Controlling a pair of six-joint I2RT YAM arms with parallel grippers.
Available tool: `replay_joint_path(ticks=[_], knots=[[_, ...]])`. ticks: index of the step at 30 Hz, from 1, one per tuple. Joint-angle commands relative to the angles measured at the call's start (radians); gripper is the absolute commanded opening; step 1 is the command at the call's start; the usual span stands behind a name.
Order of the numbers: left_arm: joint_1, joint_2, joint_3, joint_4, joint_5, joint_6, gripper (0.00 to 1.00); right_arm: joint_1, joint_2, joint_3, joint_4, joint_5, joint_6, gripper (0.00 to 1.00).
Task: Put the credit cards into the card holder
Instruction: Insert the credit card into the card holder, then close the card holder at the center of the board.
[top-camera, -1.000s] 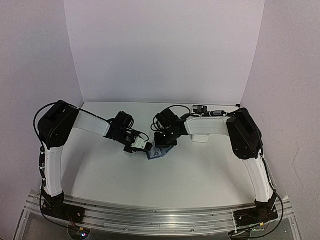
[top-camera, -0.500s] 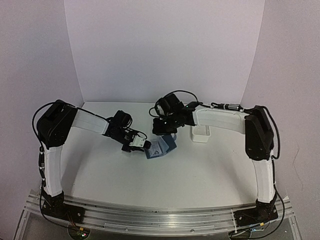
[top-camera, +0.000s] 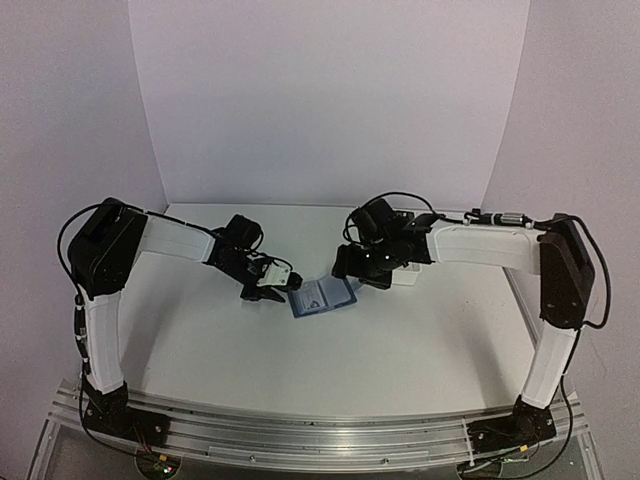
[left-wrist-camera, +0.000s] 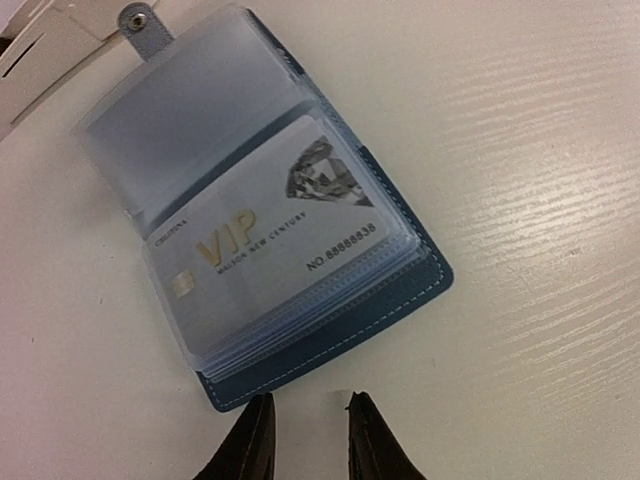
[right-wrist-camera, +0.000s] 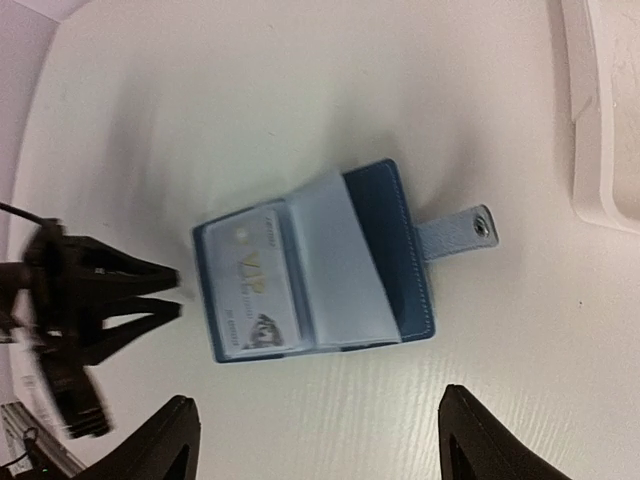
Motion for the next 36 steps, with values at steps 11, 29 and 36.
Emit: replay_joint_path(ticks=[11,29,36], knots=[[-0.003,-0.154,-0.118,0.05,0.038,-0.161,0.42,-0.08,0.196,-0.061,0.21,-0.061,-0.011,0.96],[-0.007,-0.13,-0.069,0.05,0.057,-0.212,0.41,-0.113,0.287,-0.071,0.358,0.069,0.06,0.57],[-0.006,-0.133,-0.069,0.041,0.07,-0.227,0.41,-0.12,0.327,-0.067,0.399,0.031,0.101,0.14]])
